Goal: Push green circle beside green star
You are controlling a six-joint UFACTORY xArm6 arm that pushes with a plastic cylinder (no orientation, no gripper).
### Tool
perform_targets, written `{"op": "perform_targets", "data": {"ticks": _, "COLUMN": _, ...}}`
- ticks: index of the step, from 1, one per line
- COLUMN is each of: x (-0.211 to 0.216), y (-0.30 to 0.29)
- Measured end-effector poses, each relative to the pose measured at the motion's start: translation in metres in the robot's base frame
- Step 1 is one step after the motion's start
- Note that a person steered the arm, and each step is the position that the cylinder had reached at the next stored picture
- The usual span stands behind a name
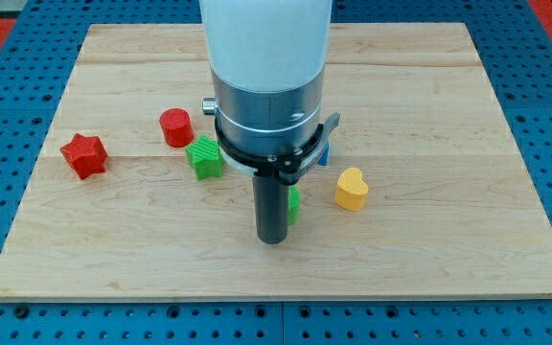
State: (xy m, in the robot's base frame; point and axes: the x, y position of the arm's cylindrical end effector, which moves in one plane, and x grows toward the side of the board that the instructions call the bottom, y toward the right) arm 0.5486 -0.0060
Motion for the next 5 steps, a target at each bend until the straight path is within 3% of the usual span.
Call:
{"op": "perform_targets", "data": {"ticks": 2, "x": 0.001, "y": 0.025}}
{"op": "perform_targets", "data": {"ticks": 5, "x": -0.043, "y": -0.01}}
